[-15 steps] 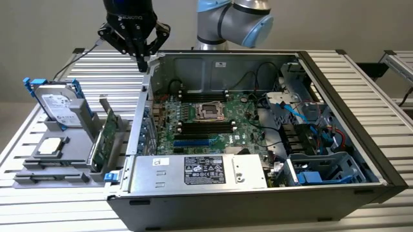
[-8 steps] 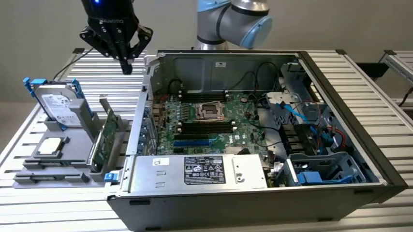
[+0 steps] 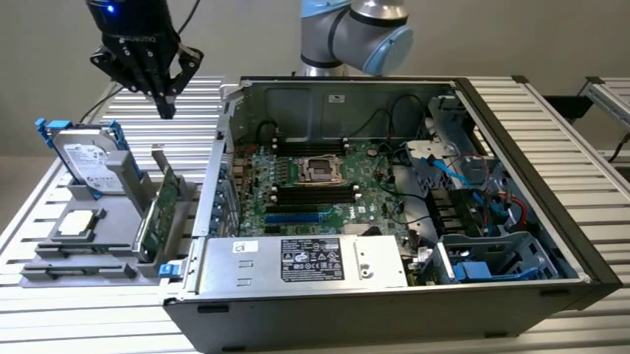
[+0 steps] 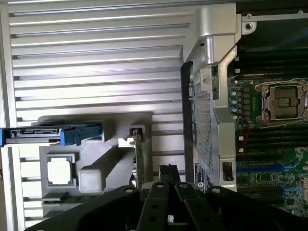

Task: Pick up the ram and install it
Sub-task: 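Reach for the ram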

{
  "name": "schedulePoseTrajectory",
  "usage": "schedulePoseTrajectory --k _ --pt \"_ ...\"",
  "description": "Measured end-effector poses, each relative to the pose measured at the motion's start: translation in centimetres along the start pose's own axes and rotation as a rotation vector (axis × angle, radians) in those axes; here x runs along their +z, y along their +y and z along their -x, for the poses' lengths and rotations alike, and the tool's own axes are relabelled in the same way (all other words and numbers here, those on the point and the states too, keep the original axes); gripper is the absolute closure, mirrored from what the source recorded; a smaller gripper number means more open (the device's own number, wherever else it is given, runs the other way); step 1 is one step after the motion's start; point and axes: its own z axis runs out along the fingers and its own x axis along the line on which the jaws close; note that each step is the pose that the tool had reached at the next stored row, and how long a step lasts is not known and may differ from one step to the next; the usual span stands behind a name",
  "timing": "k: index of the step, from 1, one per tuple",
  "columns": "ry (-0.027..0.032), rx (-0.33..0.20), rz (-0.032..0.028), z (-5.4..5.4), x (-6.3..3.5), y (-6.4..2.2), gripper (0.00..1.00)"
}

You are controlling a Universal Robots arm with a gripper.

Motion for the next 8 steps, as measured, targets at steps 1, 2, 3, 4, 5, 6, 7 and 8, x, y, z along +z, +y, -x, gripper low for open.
schedulePoseTrajectory --k 1,2,3,4,5,6,7,8 --pt "0.001 0.0 -0.0001 -0.4 0.12 -0.04 0.89" --pt "0.0019 0.0 -0.0002 -0.9 0.24 -0.08 0.89" --pt "0.0022 0.0 -0.0003 -1.4 0.36 -0.14 0.89" --pt "0.0023 0.0 -0.0001 -1.8 0.46 -0.22 0.89" --pt "0.0024 0.0 -0.0002 -2.2 0.53 -0.34 0.89" --pt "0.0024 0.0 -0.0002 -2.7 0.6 -0.49 0.89" --pt "0.0023 0.0 -0.0002 -3.1 0.65 -0.66 0.89" --pt "0.0024 0.0 -0.0002 -3.6 0.69 -0.85 0.89"
